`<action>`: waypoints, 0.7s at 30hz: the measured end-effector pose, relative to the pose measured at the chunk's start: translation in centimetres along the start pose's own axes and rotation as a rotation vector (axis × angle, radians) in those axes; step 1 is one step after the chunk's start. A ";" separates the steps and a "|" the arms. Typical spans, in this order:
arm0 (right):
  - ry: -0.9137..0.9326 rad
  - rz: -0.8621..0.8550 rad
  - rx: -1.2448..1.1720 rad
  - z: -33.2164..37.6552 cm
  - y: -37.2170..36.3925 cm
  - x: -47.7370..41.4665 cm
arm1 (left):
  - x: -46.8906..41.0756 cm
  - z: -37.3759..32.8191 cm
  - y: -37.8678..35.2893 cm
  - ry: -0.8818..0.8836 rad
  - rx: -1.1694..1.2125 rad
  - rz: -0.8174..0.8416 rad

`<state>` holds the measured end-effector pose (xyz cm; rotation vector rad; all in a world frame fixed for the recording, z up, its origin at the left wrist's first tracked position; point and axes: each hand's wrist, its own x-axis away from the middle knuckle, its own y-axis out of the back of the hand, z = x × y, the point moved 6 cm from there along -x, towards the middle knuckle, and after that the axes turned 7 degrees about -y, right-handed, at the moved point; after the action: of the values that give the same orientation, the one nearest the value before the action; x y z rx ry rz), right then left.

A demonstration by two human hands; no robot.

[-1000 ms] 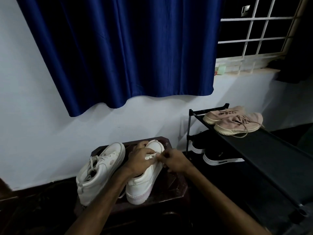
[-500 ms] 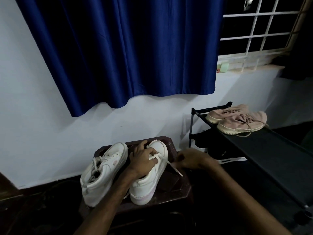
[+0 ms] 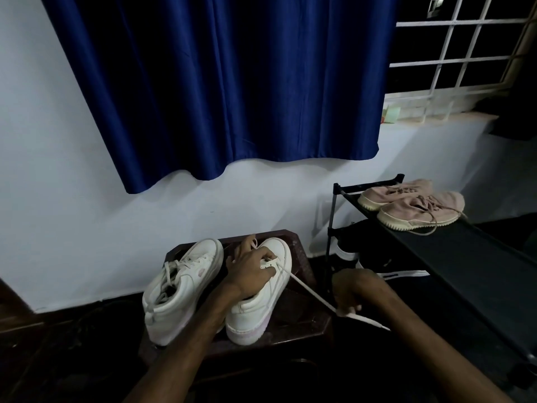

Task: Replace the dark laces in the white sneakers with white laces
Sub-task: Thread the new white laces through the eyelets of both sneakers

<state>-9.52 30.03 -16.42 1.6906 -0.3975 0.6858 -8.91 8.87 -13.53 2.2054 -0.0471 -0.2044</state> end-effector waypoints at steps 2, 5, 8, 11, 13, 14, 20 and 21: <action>0.037 -0.204 -0.038 0.4 1.7 0.0 | 0.0 -0.1 0.0 0.020 -0.007 -0.002; 0.221 -0.525 -0.457 3.8 4.7 0.9 | -0.1 -0.2 0.1 0.037 -0.006 -0.006; 0.285 -0.661 -0.630 6.5 5.3 0.5 | 0.1 -0.3 0.1 0.040 -0.014 0.001; 0.349 -0.714 -0.654 6.4 4.8 0.4 | 0.1 -0.3 0.2 0.041 -0.011 0.004; 0.327 -0.454 -0.538 5.4 3.4 -0.2 | 0.1 -0.2 0.1 0.045 0.004 0.007; 0.271 -0.222 -0.428 4.7 2.0 -0.3 | 0.1 -0.2 0.1 0.047 0.012 0.010; 0.184 -0.334 -0.322 3.1 4.3 1.7 | 0.1 -0.3 0.0 0.046 0.019 0.009; 0.234 -0.406 -0.472 3.8 5.0 1.5 | 0.1 -0.3 0.0 0.047 0.017 0.010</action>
<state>-10.45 25.33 -12.09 1.1760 -0.0364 0.4370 -8.76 9.08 -13.32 2.2254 -0.0339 -0.1470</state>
